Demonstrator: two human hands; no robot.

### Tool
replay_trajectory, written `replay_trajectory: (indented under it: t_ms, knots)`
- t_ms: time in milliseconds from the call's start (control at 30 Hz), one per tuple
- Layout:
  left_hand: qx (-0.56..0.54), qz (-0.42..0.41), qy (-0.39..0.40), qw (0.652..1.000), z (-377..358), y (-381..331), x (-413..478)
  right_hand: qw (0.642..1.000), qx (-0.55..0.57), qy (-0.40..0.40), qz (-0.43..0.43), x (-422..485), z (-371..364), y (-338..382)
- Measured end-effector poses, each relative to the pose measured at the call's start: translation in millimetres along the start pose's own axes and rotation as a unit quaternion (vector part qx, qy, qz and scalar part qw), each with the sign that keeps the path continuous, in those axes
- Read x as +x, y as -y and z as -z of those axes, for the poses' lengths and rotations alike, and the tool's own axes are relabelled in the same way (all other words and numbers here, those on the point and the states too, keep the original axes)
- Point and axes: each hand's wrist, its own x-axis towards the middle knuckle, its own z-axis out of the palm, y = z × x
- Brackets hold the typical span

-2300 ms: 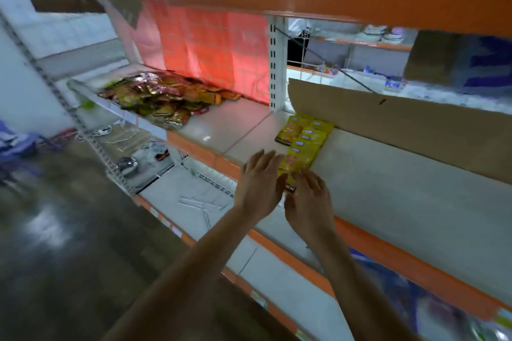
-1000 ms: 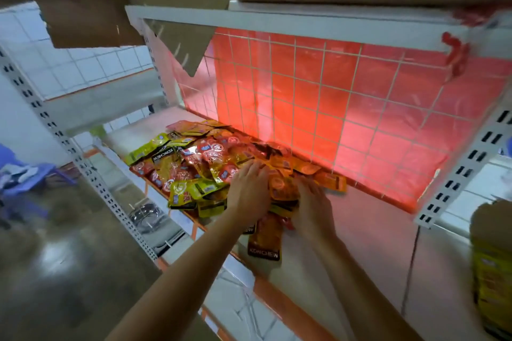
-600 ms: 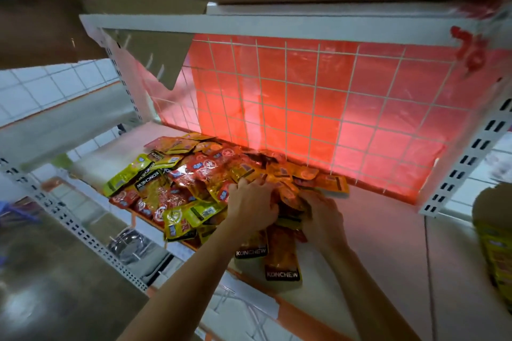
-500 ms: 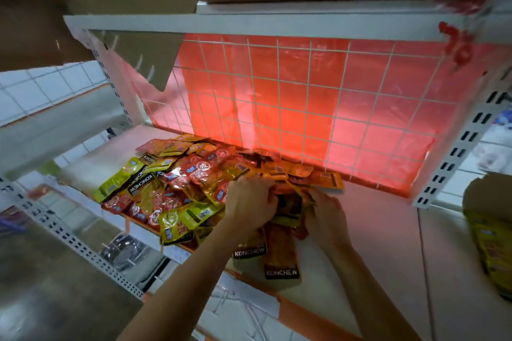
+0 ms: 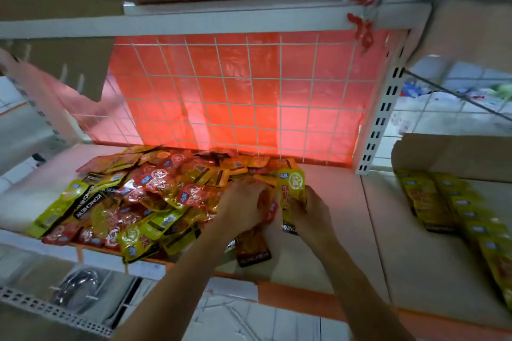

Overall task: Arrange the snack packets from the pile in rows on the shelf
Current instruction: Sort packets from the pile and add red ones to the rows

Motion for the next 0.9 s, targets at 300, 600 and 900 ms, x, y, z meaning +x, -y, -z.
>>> replay_trajectory:
  t_ms: [300, 600, 900]
  knots:
    - [0.079, -0.048, 0.137, 0.986, -6.1, 3.5, -2.0, 0.997, 0.033, -0.038, -0.054, -12.8, 17.0, -13.3]
    - [-0.143, -0.043, -0.053, 0.987, 0.2, -33.8, 1.7, 0.987, 0.137, -0.077, -0.044, -15.5, 38.7, -22.7]
    - [-0.498, 0.162, -0.017, 0.852, -15.5, -87.1, 26.3, 0.965, 0.230, -0.125, 0.014, -11.5, 101.1, -49.8]
